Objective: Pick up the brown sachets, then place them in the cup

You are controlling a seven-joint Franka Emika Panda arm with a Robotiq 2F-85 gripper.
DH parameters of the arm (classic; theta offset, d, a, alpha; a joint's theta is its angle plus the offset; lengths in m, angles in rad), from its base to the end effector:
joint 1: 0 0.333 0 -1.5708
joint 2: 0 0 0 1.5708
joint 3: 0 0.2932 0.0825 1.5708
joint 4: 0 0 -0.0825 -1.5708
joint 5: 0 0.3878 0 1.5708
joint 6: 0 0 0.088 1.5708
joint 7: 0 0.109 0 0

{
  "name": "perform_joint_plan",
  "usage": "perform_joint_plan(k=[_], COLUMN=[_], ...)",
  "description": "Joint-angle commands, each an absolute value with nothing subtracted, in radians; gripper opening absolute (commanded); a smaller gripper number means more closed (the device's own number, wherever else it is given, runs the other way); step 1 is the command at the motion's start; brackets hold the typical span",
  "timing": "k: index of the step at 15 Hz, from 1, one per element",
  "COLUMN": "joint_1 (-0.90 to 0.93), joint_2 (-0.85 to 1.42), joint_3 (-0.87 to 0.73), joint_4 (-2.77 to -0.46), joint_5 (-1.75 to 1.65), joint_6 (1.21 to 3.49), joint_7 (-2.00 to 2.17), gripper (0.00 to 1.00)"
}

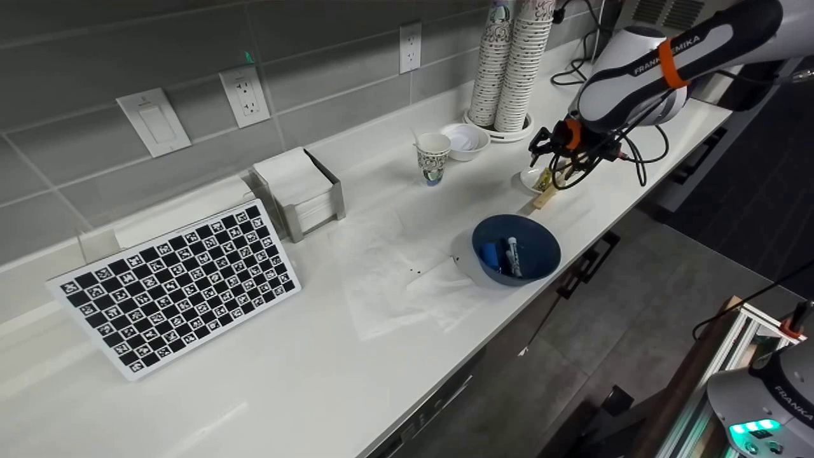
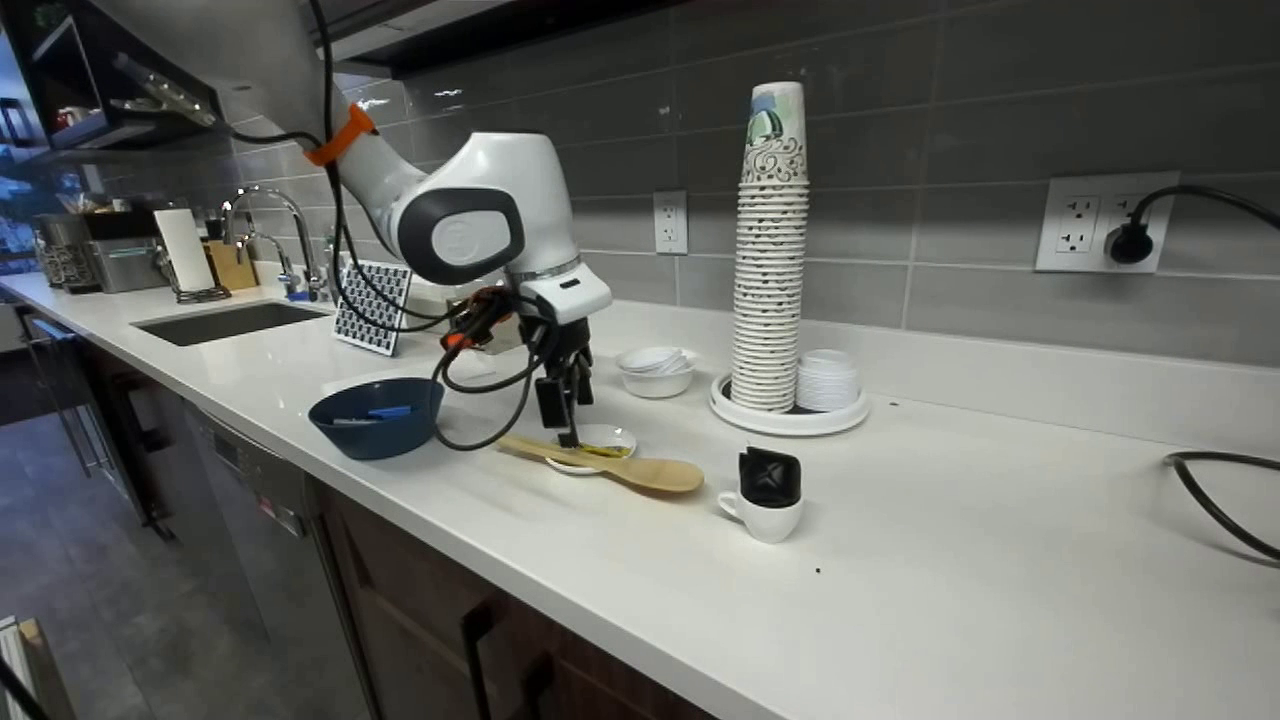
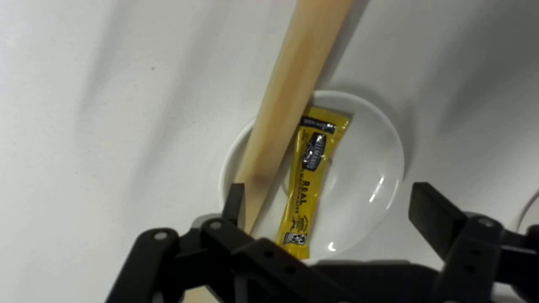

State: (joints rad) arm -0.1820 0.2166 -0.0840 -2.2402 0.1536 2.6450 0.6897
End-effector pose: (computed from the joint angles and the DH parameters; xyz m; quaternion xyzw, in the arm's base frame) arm 0.5387 -0.1510 0.2631 -0.8533 0.5116 -0.0853 0.0530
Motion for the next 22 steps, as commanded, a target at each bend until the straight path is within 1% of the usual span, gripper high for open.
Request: perform_joint_plan(k=[1, 3, 4, 5, 7, 8, 9, 10, 12, 13, 14, 15, 17, 18, 19, 20, 22], joint_1=[-0.193, -0.194, -0.194, -0.194, -0.193, -0.191, -0.189, -0.189, -0.185, -0.185, -0.186, -0.187, -0.185, -0.185, -0.184, -0.184, -0.182], joint_2=[0.241, 0.248, 0.251, 0.253, 0.26, 0.264, 0.27, 0.274, 0.287, 0.291, 0.296, 0.301, 0.311, 0.316, 0.321, 0.325, 0.331], joint_3=[-0.083, -0.082, -0.081, -0.081, -0.082, -0.084, -0.089, -0.09, -0.1, -0.103, -0.104, -0.105, -0.105, -0.104, -0.102, -0.101, -0.099], joint_4=[-2.225, -2.224, -2.221, -2.22, -2.218, -2.217, -2.216, -2.214, -2.213, -2.214, -2.214, -2.213, -2.212, -2.211, -2.21, -2.208, -2.202], joint_5=[0.336, 0.403, 0.433, 0.457, 0.488, 0.495, 0.492, 0.492, 0.475, 0.473, 0.475, 0.476, 0.48, 0.481, 0.482, 0.482, 0.483], joint_6=[2.713, 2.74, 2.749, 2.756, 2.771, 2.776, 2.778, 2.777, 2.782, 2.784, 2.786, 2.789, 2.802, 2.805, 2.809, 2.81, 2.81], joint_7=[0.553, 0.493, 0.467, 0.447, 0.42, 0.413, 0.413, 0.41, 0.421, 0.423, 0.424, 0.424, 0.43, 0.431, 0.432, 0.432, 0.433], gripper=[0.99, 0.89, 0.79, 0.73, 0.67, 0.67, 0.73, 0.73, 0.8, 0.8, 0.86, 0.83, 0.81, 0.77, 0.77, 0.7, 0.5])
